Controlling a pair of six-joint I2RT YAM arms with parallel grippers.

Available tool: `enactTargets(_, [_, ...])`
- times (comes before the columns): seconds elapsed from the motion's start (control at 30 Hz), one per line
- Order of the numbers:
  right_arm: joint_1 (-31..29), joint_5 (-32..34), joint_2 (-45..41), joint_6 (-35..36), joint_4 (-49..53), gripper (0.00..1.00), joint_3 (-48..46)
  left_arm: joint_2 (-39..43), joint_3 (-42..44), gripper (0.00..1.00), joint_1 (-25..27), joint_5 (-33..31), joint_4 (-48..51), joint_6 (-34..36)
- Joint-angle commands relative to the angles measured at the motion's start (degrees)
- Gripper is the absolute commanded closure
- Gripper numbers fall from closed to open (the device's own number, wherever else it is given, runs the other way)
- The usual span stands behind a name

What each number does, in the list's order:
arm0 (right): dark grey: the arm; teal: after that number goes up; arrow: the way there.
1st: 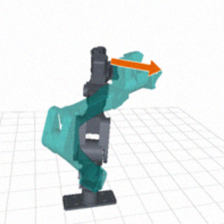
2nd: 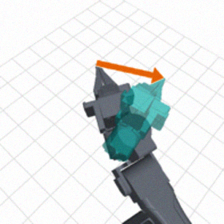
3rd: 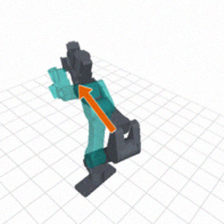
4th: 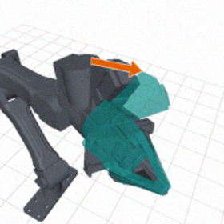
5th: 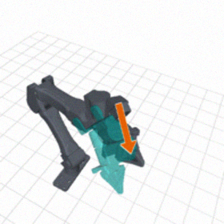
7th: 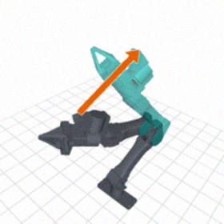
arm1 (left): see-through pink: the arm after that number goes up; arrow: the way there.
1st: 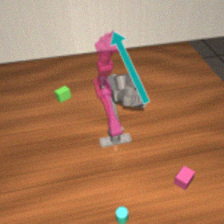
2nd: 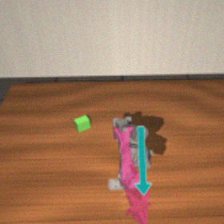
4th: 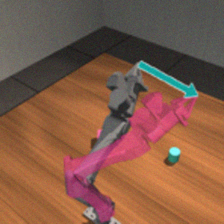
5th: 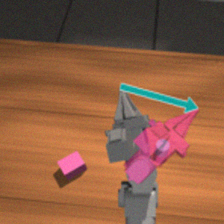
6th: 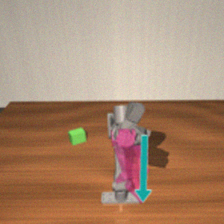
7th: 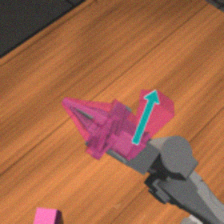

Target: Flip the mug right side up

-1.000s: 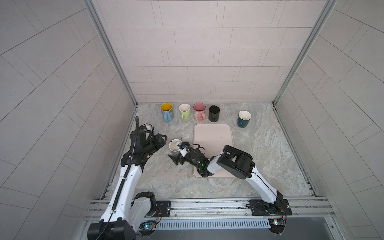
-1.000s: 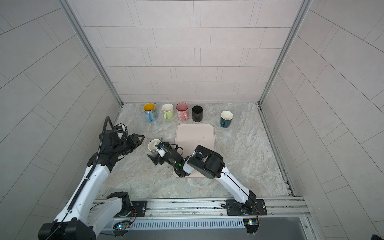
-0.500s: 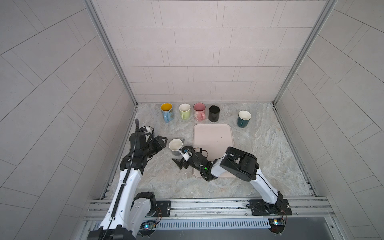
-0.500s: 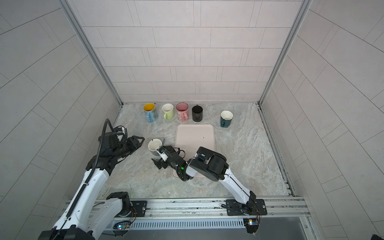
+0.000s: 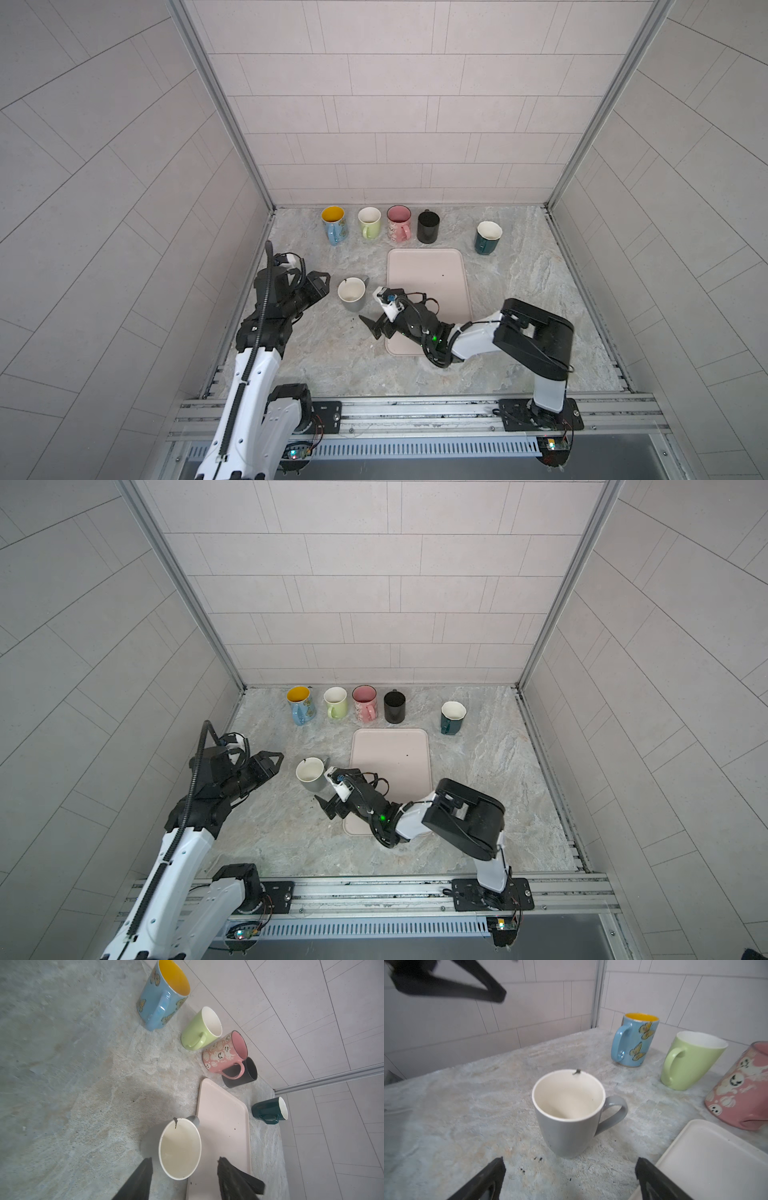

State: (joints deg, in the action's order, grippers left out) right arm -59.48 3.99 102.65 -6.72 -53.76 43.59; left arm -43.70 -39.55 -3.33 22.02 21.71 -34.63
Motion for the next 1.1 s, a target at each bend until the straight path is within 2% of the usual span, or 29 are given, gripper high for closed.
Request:
enactTargets(0.0, [-0.5, 0.1, -11.3, -3.1, 12.2, 0.01, -0.7, 2.0, -3.9, 0.41, 0.2, -10.4, 1.3, 3.9])
enactTargets(0.13, [0.6, 6.2, -23.5, -5.1, 41.5, 0.01, 6.6, 0.5, -3.6, 0.39, 0.2, -21.6, -0.5, 5.1])
enactTargets(0.2, [2.7, 9.7, -28.7, -6.0, 52.8, 0.01, 9.7, -0.4, -2.1, 0.39, 0.2, -27.6, -3.2, 4.5])
enactTargets(0.27, [6.6, 10.3, -33.7, -7.2, 60.3, 0.01, 11.2, -2.8, 0.8, 0.40, 0.2, -32.1, -7.6, 3.7])
enactTargets(0.4, [19.1, 9.4, -44.0, -10.5, 70.4, 0.01, 12.2, -3.8, 7.3, 0.38, 0.1, -38.5, -19.3, 4.6])
enactTargets(0.53, [32.6, 10.3, -49.8, -9.9, 75.0, 0.01, 10.8, -6.2, 10.8, 0.33, 0.0, -43.5, -27.4, 8.9])
enactTargets(0.7, [48.5, 1.8, -44.4, -9.9, 78.9, 0.01, 10.3, -12.1, 15.8, 0.32, -0.1, -43.5, -41.8, 16.2])
enactTargets(0.77, [51.8, 1.3, -40.5, -9.0, 79.1, 0.01, 10.1, -14.2, 17.7, 0.32, -0.1, -42.3, -46.2, 18.5])
enactTargets(0.9, [55.2, 4.9, -35.1, -8.4, 75.9, 0.01, 8.7, -18.8, 22.4, 0.31, 0.0, -40.5, -57.2, 22.6])
enactTargets(1.07, [58.9, 5.6, -29.0, -7.9, 69.8, 0.01, 6.7, -25.2, 24.7, 0.31, 0.0, -37.7, -64.5, 25.1])
